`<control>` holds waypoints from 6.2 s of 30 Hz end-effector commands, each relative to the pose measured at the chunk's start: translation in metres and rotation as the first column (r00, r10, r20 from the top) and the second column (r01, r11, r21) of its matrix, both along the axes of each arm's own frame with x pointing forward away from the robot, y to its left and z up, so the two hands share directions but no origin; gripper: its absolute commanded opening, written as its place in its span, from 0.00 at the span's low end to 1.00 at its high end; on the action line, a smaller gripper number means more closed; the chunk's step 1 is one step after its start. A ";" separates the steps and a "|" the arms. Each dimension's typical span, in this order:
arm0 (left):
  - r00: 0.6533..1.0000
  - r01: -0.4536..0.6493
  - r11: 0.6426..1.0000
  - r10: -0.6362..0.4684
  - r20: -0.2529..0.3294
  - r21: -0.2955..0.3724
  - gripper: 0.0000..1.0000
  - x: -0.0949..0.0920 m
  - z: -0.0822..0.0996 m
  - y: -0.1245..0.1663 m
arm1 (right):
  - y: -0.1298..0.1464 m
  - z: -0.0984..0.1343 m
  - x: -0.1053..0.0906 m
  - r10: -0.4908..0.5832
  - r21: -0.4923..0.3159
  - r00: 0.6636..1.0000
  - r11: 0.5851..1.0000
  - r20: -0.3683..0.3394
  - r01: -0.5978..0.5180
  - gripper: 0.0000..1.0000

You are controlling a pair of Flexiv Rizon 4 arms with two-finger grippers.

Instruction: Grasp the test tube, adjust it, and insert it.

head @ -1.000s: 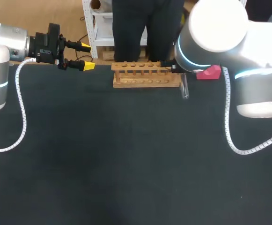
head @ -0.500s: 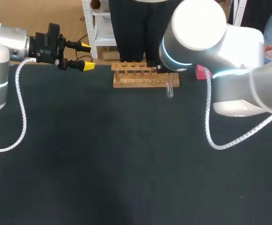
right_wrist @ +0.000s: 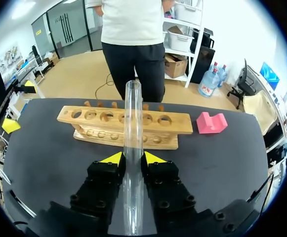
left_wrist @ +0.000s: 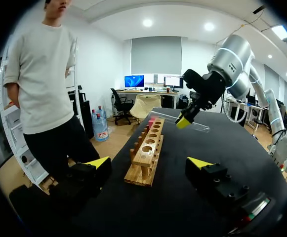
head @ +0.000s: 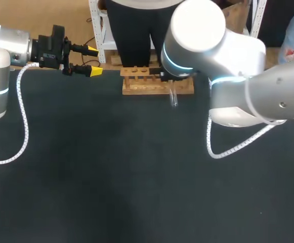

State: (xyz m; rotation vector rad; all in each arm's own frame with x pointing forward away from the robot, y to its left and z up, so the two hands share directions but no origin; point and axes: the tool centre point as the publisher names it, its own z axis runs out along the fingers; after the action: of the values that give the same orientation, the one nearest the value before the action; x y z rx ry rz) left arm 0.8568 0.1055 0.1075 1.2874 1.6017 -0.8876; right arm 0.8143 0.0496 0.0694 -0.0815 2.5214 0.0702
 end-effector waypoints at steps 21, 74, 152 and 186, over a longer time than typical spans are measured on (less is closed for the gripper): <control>1.000 0.001 1.000 -0.001 0.001 0.000 1.00 0.001 -0.001 0.000 | 0.004 -0.018 0.011 0.004 -0.030 0.999 1.000 -0.054 -0.006 0.00; 1.000 0.001 1.000 -0.001 0.001 0.000 1.00 0.001 -0.001 0.000 | -0.007 -0.011 -0.001 0.007 -0.013 0.998 1.000 -0.068 -0.007 0.00; 1.000 0.001 1.000 -0.001 0.001 0.000 1.00 0.001 -0.001 0.000 | -0.048 0.054 -0.040 0.030 0.057 0.992 0.998 0.123 -0.038 0.00; 1.000 0.001 1.000 -0.001 0.001 0.000 1.00 0.001 -0.001 0.000 | -0.048 0.054 -0.040 0.030 0.057 0.992 0.998 0.123 -0.038 0.00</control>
State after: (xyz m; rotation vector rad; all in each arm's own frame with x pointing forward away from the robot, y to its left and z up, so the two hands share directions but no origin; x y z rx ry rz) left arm 0.8568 0.1055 0.1075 1.2874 1.6017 -0.8875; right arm 0.7767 0.0028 0.1238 -0.1048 2.4035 0.1473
